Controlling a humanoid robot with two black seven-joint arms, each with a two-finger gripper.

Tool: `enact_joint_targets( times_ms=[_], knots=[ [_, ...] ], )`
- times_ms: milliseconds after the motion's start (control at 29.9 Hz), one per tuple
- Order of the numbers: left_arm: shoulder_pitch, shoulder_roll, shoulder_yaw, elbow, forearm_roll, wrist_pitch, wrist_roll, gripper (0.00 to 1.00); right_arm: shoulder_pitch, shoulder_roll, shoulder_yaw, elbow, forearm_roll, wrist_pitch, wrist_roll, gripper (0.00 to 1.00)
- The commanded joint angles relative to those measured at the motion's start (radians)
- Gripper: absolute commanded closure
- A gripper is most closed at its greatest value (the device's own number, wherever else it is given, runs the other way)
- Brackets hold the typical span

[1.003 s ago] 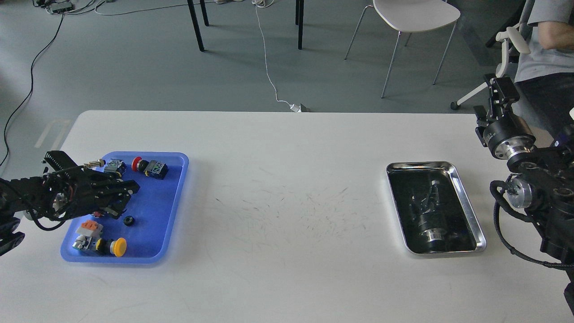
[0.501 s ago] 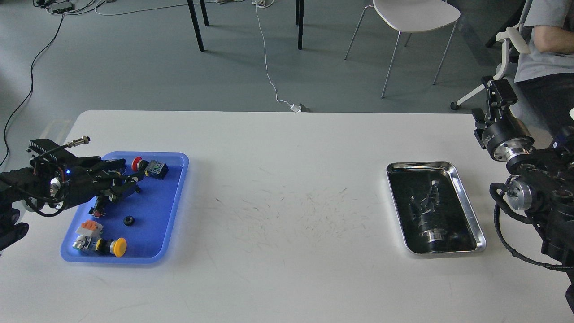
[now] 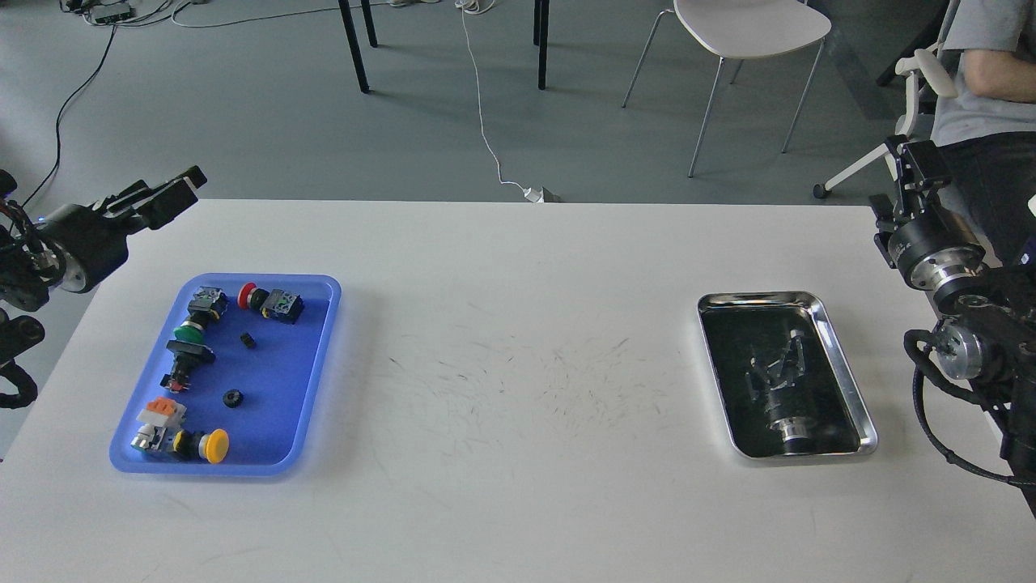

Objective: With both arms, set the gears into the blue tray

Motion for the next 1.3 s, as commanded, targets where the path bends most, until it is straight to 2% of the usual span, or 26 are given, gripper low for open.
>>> enact_joint_targets(
  times_ms=[0, 201, 368, 435, 535, 602, 702, 802, 869, 1036, 1170, 1270],
  knots=[
    [0.001, -0.007, -0.036, 0.037, -0.056, -0.054, 0.000, 0.01, 0.000, -0.001, 0.003, 0.002, 0.000, 0.002, 0.000, 0.02],
    [-0.002, -0.020, -0.138, 0.066, -0.210, -0.310, 0.000, 0.01, -0.016, -0.021, -0.003, 0.082, 0.001, 0.022, 0.000, 0.02],
    [-0.002, -0.065, -0.180, 0.115, -0.303, -0.394, 0.000, 0.01, -0.035, -0.023, 0.008, 0.093, 0.006, 0.030, 0.000, 0.01],
    [-0.004, -0.076, -0.213, 0.137, -0.386, -0.483, 0.000, 0.01, -0.041, -0.026, 0.009, 0.102, 0.050, 0.076, 0.000, 0.01],
    [-0.002, -0.094, -0.232, 0.158, -0.474, -0.607, 0.000, 0.01, -0.053, -0.027, 0.006, 0.099, 0.223, 0.212, 0.000, 0.01],
    [-0.004, -0.118, -0.240, 0.168, -0.538, -0.630, 0.000, 0.01, -0.061, -0.027, -0.004, 0.102, 0.308, 0.260, 0.000, 0.01],
    [-0.002, -0.131, -0.272, 0.169, -0.654, -0.676, 0.000, 0.01, -0.062, -0.027, -0.007, 0.105, 0.365, 0.260, -0.004, 0.01],
    [0.002, -0.148, -0.289, 0.178, -0.737, -0.676, 0.000, 0.01, -0.062, -0.024, -0.007, 0.105, 0.383, 0.258, -0.071, 0.01],
    [0.002, -0.175, -0.312, 0.186, -0.786, -0.676, 0.000, 0.01, -0.062, -0.015, -0.007, 0.107, 0.389, 0.257, -0.097, 0.01],
    [0.021, -0.214, -0.370, 0.198, -0.869, -0.676, 0.000, 0.01, -0.072, -0.012, 0.009, 0.125, 0.411, 0.289, -0.101, 0.01],
    [0.034, -0.266, -0.359, 0.250, -0.877, -0.676, 0.000, 0.01, -0.072, -0.007, 0.011, 0.147, 0.523, 0.390, -0.104, 0.01],
    [0.037, -0.310, -0.364, 0.281, -0.880, -0.676, 0.000, 0.01, -0.066, -0.007, 0.000, 0.173, 0.609, 0.380, -0.151, 0.01]
  ],
)
